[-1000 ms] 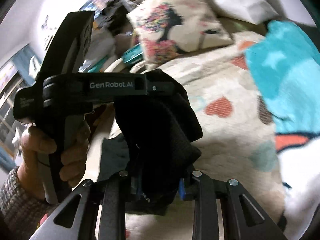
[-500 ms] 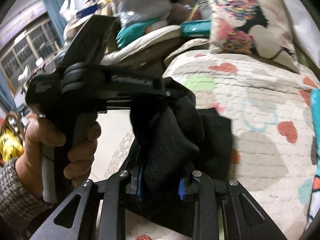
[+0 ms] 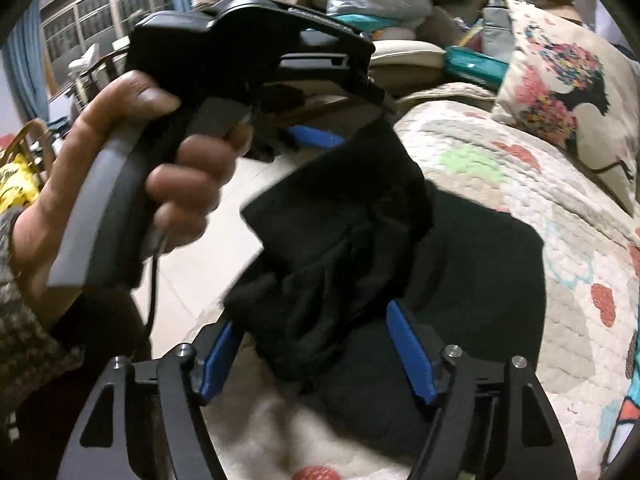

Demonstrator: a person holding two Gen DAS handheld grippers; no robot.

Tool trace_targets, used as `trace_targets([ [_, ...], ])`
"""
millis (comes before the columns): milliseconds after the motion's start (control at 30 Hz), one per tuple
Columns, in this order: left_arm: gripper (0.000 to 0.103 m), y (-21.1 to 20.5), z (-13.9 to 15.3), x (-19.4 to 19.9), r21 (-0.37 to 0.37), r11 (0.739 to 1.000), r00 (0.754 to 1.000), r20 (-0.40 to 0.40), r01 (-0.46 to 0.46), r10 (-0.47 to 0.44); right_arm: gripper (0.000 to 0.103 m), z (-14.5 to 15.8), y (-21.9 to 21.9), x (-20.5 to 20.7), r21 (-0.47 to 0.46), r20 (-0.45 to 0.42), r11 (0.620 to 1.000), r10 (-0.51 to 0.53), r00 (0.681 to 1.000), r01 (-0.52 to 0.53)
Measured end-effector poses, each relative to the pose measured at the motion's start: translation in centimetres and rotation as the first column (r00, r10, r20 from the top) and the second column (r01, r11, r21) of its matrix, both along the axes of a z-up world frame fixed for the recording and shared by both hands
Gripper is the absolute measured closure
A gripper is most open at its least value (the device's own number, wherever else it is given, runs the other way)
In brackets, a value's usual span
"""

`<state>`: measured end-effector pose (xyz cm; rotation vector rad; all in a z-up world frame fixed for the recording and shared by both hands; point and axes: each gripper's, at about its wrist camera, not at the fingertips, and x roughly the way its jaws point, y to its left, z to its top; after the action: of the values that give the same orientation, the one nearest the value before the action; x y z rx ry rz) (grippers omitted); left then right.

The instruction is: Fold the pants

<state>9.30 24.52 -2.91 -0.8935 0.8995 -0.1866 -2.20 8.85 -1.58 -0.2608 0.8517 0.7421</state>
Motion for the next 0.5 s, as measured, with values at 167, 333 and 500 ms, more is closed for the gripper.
trace_targets([
  [167, 0.045, 1.5, 0.3, -2.5, 0.009, 0.994, 0.994, 0.0, -0.105, 0.105, 0.026, 0.9, -2.5, -0.5, 0.016, -0.013, 1.0, -0.001, 1.0, 0.001],
  [333, 0.045, 0.5, 1.5, -5.5, -0.002, 0.996, 0.995, 0.046, -0.089, 0.089, 0.026, 2.5, -9.4, 1.1, 0.092, -0.043, 0.984, -0.148, 0.988, 0.151],
  [500, 0.045, -4.0, 0.6, -5.5, 0.11, 0.993, 0.999, -0.013, 0.038, -0.037, 0.026, 2.4, -14.1, 4.0, 0.138, -0.11, 0.933, -0.318, 0.942, 0.331],
])
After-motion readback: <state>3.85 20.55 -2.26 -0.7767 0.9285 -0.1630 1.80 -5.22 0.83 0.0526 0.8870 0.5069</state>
